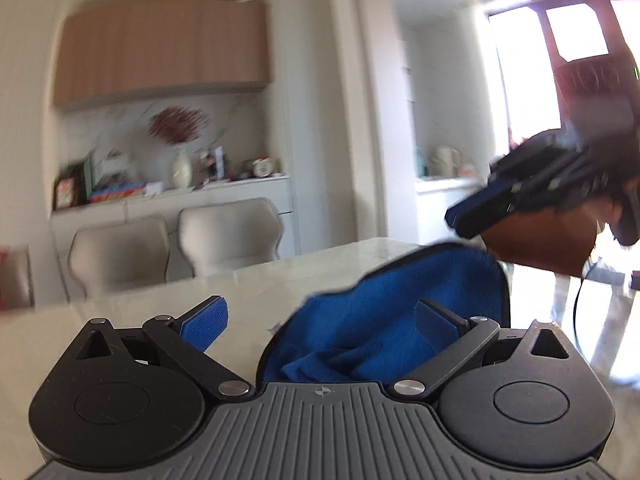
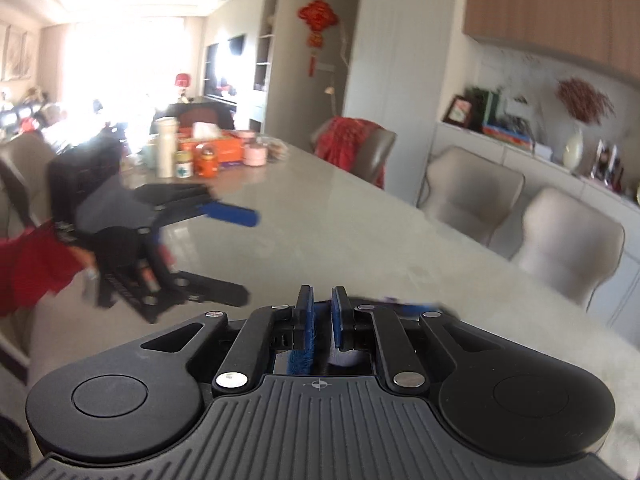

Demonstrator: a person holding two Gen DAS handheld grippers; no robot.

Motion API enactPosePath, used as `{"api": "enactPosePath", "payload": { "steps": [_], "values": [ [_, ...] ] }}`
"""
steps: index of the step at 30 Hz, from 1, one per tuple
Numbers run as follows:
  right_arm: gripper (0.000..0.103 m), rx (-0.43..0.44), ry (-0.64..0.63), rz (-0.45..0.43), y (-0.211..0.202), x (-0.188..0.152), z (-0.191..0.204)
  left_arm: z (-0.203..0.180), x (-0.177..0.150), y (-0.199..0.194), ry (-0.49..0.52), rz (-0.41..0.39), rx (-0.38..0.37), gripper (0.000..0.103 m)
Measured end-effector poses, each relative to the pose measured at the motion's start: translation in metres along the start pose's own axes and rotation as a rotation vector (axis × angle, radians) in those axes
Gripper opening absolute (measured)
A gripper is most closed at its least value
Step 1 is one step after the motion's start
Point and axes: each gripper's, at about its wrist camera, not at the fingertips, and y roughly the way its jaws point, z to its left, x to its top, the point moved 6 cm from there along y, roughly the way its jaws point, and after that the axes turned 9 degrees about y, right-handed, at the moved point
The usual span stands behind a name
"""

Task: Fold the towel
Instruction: 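Lower the open left gripper onto the towel edge while the right gripper holds its corner up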

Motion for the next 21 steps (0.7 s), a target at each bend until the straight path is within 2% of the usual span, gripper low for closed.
{"api": "enactPosePath", "payload": {
  "steps": [3, 5, 7, 9, 11, 14, 17, 21],
  "values": [
    [0.011, 0.036, 0.001, 0.019, -0.016, -0.012, 0.024, -0.019, 0.006, -0.001, 0.164, 0.016, -0.054, 0.101],
    [0.012, -0.006, 0.015, 0.043, -0.014, -0.022, 0.024, -0.029, 0.007, 0.000, 0.209, 0.038, -0.064, 0.101],
    [0.016, -0.068, 0.063, 0.074, -0.010, -0.035, 0.015, -0.036, 0.008, 0.000, 0.190, 0.043, -0.087, 0.101],
    [0.020, -0.094, 0.231, 0.095, 0.001, -0.047, -0.013, -0.041, 0.008, 0.001, 0.171, 0.041, -0.103, 0.101],
    [0.040, -0.098, 0.385, 0.107, 0.015, -0.058, -0.040, -0.045, 0.005, 0.005, 0.152, 0.046, -0.121, 0.101],
    [0.041, -0.096, 0.504, 0.115, 0.039, -0.072, -0.066, -0.048, 0.001, 0.013, 0.135, 0.064, -0.136, 0.101],
    [0.041, -0.121, 0.544, 0.107, 0.065, -0.082, -0.086, -0.046, -0.005, 0.020, 0.136, 0.076, -0.147, 0.101],
    [0.041, -0.118, 0.628, 0.140, 0.099, -0.093, -0.109, -0.047, -0.010, 0.026, 0.141, 0.087, -0.166, 0.101]
  ]
}}
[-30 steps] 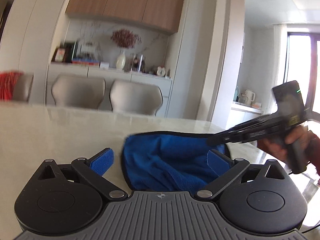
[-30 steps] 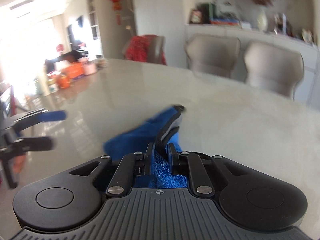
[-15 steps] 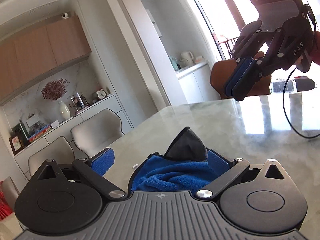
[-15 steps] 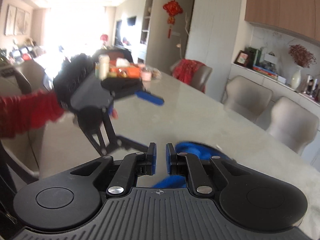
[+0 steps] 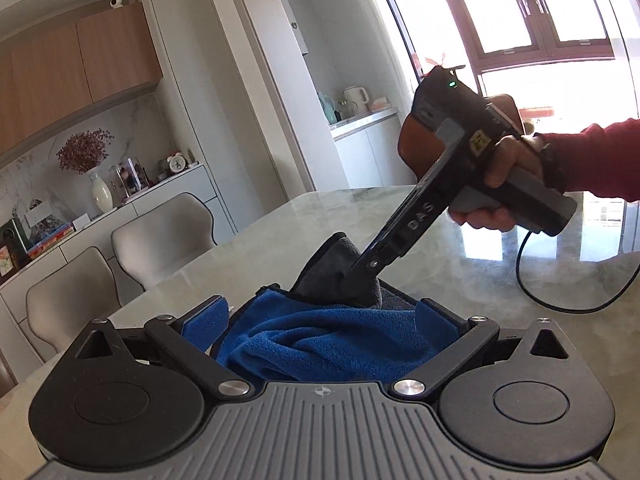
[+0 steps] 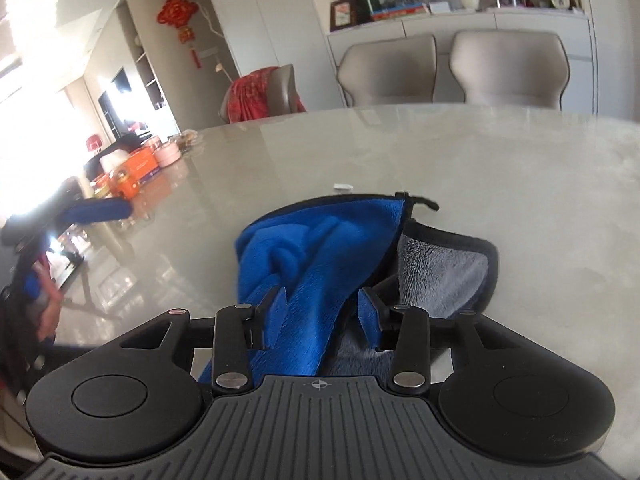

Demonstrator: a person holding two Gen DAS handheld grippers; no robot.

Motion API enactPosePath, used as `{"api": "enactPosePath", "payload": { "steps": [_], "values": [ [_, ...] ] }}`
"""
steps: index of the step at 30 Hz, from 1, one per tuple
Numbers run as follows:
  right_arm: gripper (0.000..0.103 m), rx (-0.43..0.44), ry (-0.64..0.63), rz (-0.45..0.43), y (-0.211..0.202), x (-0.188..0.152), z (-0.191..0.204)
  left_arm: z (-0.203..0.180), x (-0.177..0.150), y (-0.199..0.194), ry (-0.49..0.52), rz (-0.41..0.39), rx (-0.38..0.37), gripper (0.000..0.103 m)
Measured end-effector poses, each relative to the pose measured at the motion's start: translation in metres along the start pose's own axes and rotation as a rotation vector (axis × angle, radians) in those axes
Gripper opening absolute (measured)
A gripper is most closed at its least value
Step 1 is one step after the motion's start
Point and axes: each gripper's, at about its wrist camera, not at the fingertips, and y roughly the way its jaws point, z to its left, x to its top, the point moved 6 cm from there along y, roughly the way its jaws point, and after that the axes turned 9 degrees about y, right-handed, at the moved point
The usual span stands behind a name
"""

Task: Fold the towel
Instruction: 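Lower the open left gripper onto the towel edge while the right gripper holds its corner up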

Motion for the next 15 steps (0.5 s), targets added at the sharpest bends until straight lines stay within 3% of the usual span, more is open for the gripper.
{"api": "enactPosePath", "payload": {
  "steps": [3, 5, 6, 7, 9, 12, 15],
  "values": [
    [0.041, -0.027, 0.079, 0.064, 0.021, 0.000, -0.014, 0.002, -0.005, 0.004, 0.005, 0.009, -0.011, 0.101],
    [0.041, -0.014, 0.097, 0.058, 0.023, -0.002, -0.014, 0.004, -0.008, 0.006, 0.002, 0.013, -0.014, 0.101],
    [0.039, -0.002, 0.093, 0.047, 0.024, -0.003, -0.012, 0.006, -0.010, 0.007, -0.002, 0.016, -0.016, 0.101],
    [0.029, 0.007, 0.086, 0.035, 0.024, -0.004, -0.010, 0.007, -0.011, 0.007, -0.006, 0.018, -0.016, 0.101],
    [0.014, 0.061, 0.012, 0.001, 0.021, -0.006, 0.003, 0.012, -0.013, 0.010, -0.022, 0.025, -0.019, 0.101],
    [0.005, 0.130, -0.100, -0.026, 0.015, -0.006, 0.027, 0.017, -0.014, 0.009, -0.020, 0.031, -0.019, 0.101],
    [0.003, 0.213, -0.209, -0.032, 0.000, -0.013, 0.056, 0.022, -0.012, 0.003, 0.040, 0.026, -0.009, 0.101]
  ]
}}
